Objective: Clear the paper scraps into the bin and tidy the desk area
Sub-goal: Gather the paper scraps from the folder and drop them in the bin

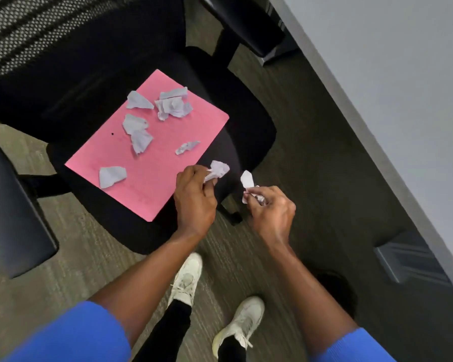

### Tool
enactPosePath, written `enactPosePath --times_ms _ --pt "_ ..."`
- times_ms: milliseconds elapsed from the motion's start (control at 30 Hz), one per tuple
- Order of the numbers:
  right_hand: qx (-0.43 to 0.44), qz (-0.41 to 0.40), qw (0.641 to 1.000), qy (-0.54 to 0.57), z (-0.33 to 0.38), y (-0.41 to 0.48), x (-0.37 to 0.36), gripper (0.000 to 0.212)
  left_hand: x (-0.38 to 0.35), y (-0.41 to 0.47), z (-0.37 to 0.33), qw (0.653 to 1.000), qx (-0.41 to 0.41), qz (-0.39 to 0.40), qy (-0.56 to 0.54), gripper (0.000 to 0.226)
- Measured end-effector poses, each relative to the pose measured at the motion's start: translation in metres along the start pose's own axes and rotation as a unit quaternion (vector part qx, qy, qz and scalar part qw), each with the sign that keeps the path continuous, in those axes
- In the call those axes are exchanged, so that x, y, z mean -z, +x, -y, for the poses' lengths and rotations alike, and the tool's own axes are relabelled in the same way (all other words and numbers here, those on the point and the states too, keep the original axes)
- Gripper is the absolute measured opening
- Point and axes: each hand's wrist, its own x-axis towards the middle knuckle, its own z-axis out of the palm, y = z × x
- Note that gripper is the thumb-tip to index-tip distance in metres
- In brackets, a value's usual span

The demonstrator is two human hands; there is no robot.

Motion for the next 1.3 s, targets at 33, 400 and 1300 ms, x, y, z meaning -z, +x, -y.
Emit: enactPosePath --times_ms 33,400,1300 --pt "-0.018 -0.008 1.000 0.001 -0.015 -0.009 0.009 0.013 -0.011 -0.012 -0.007 1.000 -0.007 0.017 0.000 0.015" --pt "-0.278 -0.052 0.958 0.049 -0.210 -0.130 0.093 0.010 -0.141 -0.161 -0.058 0.975 -0.008 0.221 0.009 0.007" --pt "-0.406 -0.050 0.911 0.056 -0.432 -0.180 0.156 0.027 -0.346 -0.339 -0.055 0.808 0.203 0.549 -0.065 0.052"
